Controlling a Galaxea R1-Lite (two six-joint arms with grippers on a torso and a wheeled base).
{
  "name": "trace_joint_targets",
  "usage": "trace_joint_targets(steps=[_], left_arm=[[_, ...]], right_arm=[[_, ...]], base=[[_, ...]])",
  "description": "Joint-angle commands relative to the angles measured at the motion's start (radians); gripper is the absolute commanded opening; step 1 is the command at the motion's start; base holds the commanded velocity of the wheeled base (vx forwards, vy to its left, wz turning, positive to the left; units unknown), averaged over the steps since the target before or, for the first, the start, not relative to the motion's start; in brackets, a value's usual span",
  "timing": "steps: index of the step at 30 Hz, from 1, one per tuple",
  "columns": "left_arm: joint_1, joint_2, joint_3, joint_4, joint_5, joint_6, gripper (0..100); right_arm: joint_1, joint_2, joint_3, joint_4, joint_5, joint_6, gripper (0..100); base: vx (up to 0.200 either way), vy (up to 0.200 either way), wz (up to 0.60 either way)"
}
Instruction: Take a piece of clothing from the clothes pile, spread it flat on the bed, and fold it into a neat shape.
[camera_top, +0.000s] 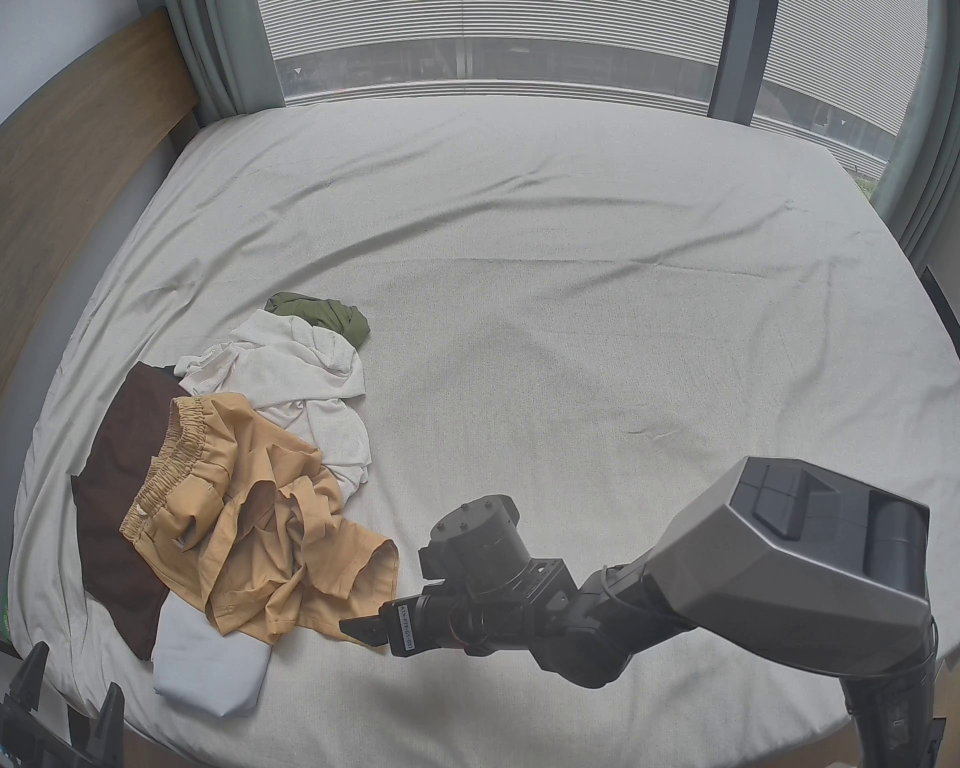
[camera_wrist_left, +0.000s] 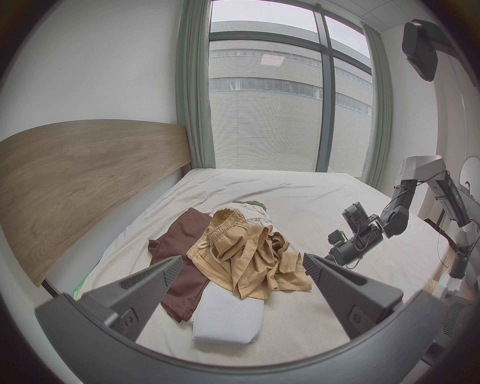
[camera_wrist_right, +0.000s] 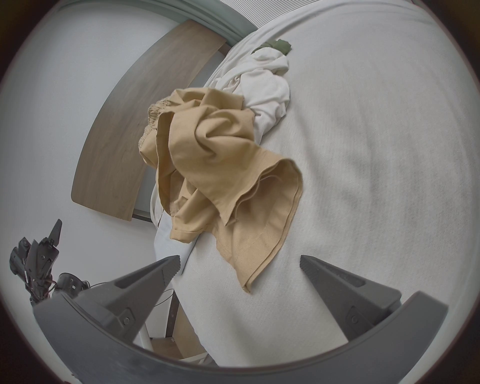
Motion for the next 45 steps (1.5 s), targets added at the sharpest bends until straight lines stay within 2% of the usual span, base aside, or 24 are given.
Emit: trace_joint_targets(steps=[1,14,17,18,29,38,45], left_arm=[[0.000,-0.016,0.018,0.000,0.000,-0.001,100],[0.000,-0.016,0.018,0.000,0.000,-0.001,100],[0.000,-0.016,0.018,0.000,0.000,-0.001,100],[0.000,-0.016,0.018,0.000,0.000,-0.001,100],[0.000,-0.016,0.018,0.000,0.000,-0.001,100],[0.000,-0.016,0.018,0.000,0.000,-0.001,100],[0.000,-0.016,0.018,0.000,0.000,0.001,100]], right_arm=[[0.013,0.033,-0.024,0.000,-0.008,0.006,100],[0.027,0.094,-0.080,-0.002,-0.016,0.029,100],[0.027,0.112,-0.096,-0.004,-0.044,0.027,100],[0.027,0.122,-0.106,-0.005,-0.054,0.027,0],[0.023,0.115,-0.099,-0.005,-0.096,0.030,0],[0.009,0.016,0.046,-0.007,-0.136,0.027,0],[-0.011,-0.047,0.146,-0.007,-0.142,0.025,0]], base=[[0.000,0.000,0.00],[0.000,0.000,0.00],[0.000,0.000,0.00],[0.000,0.000,0.00],[0.000,0.000,0.00],[0.000,0.000,0.00],[0.000,0.000,0.00]])
